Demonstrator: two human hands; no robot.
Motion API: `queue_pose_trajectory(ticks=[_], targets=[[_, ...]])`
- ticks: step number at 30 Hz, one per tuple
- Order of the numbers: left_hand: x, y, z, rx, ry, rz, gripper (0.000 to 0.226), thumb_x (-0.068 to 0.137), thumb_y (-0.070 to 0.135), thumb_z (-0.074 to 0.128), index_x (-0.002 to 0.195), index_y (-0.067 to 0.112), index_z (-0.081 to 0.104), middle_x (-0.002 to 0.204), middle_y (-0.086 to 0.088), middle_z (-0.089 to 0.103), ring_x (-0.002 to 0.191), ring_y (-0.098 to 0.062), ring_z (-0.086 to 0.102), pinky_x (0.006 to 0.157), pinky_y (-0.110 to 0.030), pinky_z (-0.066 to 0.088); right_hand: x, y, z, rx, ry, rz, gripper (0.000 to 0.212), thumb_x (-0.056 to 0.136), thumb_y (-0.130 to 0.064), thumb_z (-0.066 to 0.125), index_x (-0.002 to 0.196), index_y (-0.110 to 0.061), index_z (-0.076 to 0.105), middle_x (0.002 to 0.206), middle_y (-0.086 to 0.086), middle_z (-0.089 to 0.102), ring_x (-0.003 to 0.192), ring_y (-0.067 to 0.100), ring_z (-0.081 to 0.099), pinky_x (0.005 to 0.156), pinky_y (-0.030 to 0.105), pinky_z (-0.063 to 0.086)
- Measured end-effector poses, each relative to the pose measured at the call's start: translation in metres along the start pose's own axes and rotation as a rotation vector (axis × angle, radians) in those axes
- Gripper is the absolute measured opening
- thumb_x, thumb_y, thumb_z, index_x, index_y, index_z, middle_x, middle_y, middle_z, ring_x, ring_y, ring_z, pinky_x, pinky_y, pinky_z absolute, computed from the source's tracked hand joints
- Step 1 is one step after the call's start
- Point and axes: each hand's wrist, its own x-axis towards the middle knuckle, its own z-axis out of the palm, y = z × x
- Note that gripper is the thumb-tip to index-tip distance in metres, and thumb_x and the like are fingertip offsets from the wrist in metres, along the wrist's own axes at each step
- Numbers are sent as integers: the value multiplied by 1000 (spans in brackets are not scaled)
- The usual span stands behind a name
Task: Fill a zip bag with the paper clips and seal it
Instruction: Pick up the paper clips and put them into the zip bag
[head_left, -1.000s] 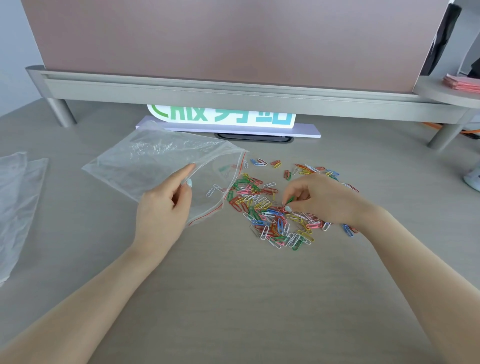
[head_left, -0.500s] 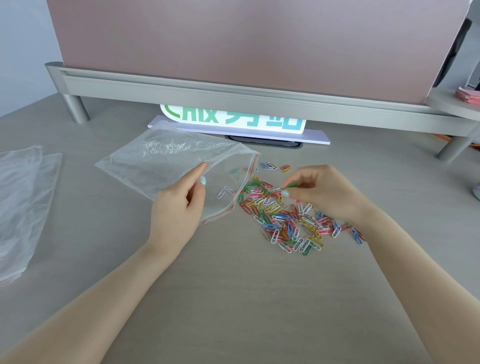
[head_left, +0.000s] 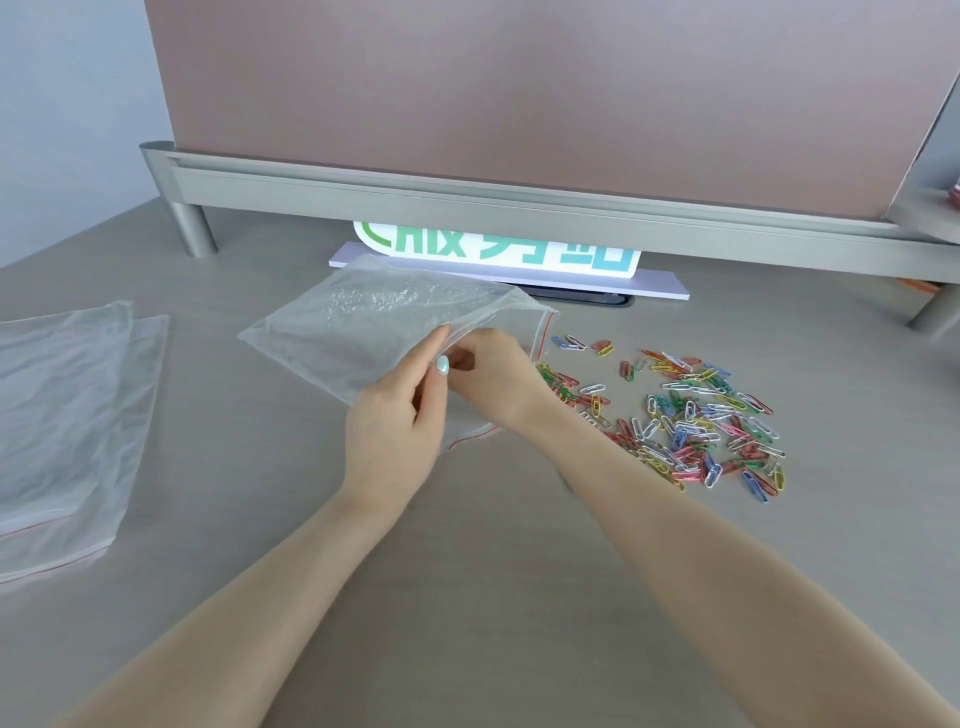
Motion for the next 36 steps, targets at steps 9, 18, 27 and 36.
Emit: queue_pose_trajectory(ticks=[9,18,27,36], targets=[[1,2,-2,-81,47,-13,50,85,40,32,123,23,59,59,18,52,57,-7,46,58,-30,43,-1,-11,9,-240,-66,-131,24,81,-6,48,59,-16,52,67,-5,54,63,10,48,58,25,37],[0,3,-4,-102,63,-11,46,87,36,34,127,26,56,77,-3,67,65,-22,57,65,-41,51,-12,6,0,-121,-120,-172,15,88,-17,54,84,-10,66,86,-4,62,83,8,57,79,24,47],[1,3,-3,-113,88,-75,40,90,17,39,125,24,57,52,9,43,52,-9,40,57,-22,37,-26,45,-76,-16,247,65,24,91,-21,51,72,-17,64,62,10,52,53,7,41,56,23,35],[0,7,-4,-93,78,-112,41,94,2,40,125,24,55,46,19,47,48,0,44,54,-9,32,-17,74,-69,-440,-151,170,70,76,-64,51,137,-31,39,149,-2,29,140,24,19,112,49,21]])
